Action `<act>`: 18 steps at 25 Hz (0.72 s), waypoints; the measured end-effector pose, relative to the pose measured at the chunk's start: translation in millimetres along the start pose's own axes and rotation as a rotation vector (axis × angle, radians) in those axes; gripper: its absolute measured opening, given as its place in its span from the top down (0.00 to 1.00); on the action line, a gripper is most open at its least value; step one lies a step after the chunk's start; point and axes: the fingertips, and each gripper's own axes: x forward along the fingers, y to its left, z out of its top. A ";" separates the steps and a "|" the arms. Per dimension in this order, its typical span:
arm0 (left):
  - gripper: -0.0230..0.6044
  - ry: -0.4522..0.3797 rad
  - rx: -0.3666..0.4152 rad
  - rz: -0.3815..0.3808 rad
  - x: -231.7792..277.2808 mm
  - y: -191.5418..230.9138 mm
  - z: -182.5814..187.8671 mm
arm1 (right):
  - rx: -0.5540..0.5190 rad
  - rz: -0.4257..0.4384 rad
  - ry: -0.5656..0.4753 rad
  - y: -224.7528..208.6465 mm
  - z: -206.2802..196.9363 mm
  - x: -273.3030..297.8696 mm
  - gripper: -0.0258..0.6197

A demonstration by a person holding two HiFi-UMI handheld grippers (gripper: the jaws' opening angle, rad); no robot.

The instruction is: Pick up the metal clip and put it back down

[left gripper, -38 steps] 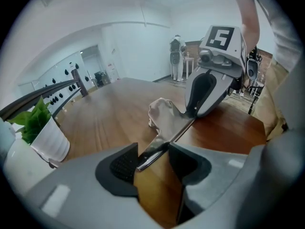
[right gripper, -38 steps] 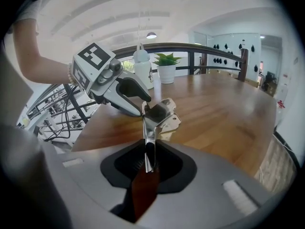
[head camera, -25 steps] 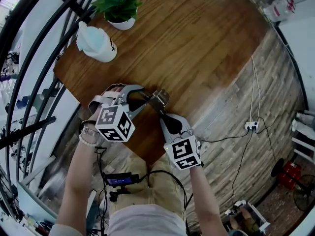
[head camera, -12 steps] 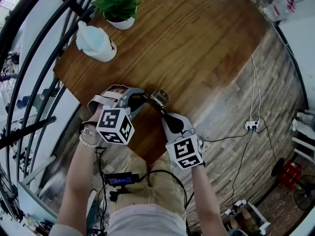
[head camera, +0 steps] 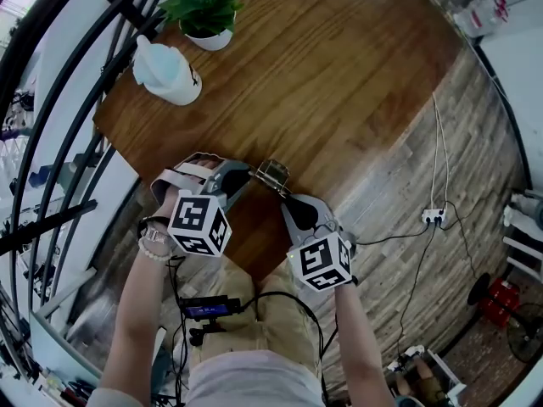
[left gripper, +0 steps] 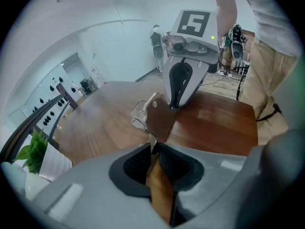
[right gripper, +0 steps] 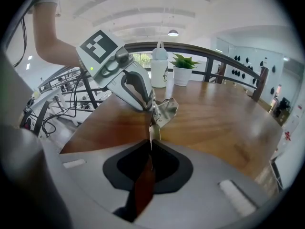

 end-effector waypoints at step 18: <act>0.87 -0.003 0.014 0.210 -58.7 12.0 31.6 | -0.188 -0.058 -0.037 -0.4 37.5 -43.6 0.90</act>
